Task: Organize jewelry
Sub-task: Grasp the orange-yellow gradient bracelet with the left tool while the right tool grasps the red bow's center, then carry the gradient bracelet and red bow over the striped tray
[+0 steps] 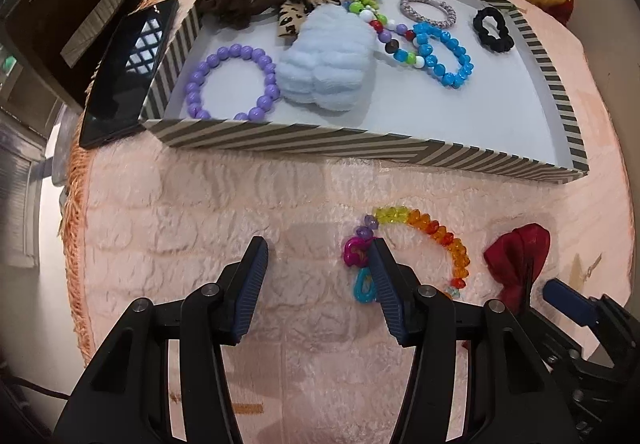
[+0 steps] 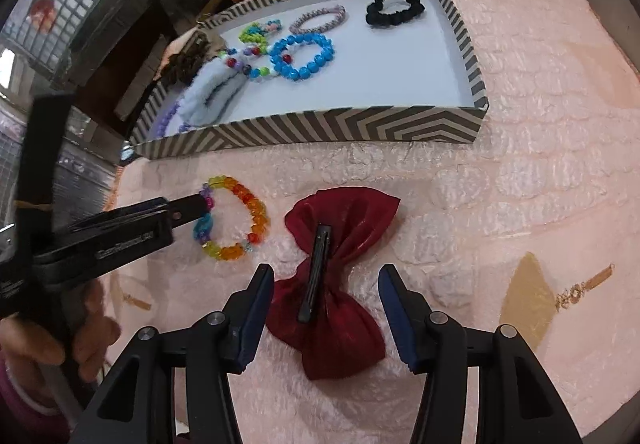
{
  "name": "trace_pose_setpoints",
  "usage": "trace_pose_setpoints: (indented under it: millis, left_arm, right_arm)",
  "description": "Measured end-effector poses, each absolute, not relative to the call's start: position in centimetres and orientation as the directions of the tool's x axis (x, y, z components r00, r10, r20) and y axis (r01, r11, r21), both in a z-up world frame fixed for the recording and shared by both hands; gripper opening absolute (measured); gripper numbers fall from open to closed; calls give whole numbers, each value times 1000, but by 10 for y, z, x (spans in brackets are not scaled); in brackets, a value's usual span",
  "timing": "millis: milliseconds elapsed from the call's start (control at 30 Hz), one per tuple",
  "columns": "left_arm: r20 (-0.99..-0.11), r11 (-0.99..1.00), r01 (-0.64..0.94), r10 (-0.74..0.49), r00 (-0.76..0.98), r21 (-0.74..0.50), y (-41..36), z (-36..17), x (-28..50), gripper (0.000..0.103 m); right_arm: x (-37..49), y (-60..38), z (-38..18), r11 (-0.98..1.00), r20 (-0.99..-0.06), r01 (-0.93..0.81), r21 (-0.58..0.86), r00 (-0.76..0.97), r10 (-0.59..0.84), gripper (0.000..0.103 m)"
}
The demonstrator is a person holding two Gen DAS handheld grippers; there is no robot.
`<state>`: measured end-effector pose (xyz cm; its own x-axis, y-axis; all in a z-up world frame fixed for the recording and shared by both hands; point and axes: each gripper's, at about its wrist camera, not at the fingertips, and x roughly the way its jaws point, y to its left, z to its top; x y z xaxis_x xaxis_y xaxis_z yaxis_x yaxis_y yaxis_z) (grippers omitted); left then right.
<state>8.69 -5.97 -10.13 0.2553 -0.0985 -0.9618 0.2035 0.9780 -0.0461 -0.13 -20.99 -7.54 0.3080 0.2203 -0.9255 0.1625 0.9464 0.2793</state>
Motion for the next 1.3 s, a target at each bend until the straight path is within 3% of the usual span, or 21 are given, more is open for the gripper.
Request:
trace_pose_setpoints:
  millis: [233, 433, 533, 567, 600, 700, 900, 1300]
  left_arm:
    - [-948, 962, 231, -203, 246, -146, -55, -92, 86, 54]
    - [-957, 965, 249, -142, 252, -77, -63, -105, 91, 57]
    - [-957, 960, 276, -127, 260, -52, -69, -106, 91, 56]
    - [-955, 957, 285, -126, 268, -47, -71, -106, 90, 45]
    - [-952, 954, 299, -121, 282, -32, -74, -104, 88, 25]
    - [-952, 944, 324, -150, 268, -58, -78, -102, 82, 8]
    - [-936, 932, 333, -237, 261, -143, -78, -80, 72, 8]
    - [-889, 915, 381, -278, 365, -130, -87, -13, 68, 8]
  right_arm:
    - [4, -214, -84, 944, -930, 184, 275, 300, 212, 52]
    - [8, -207, -84, 966, -931, 147, 215, 331, 157, 52]
    - [5, -202, -83, 982, -934, 113, 153, 341, 107, 39]
    - [4, -202, -83, 983, -933, 105, 153, 342, 109, 28]
    - [3, -204, -83, 980, -932, 103, 168, 339, 124, 19]
    - [-2, -210, -80, 975, -926, 98, 197, 347, 152, 16]
    - [-16, -221, -53, 967, -895, 78, 241, 405, 190, 16]
    - [-11, -236, -8, 956, -833, 56, 289, 506, 222, 16]
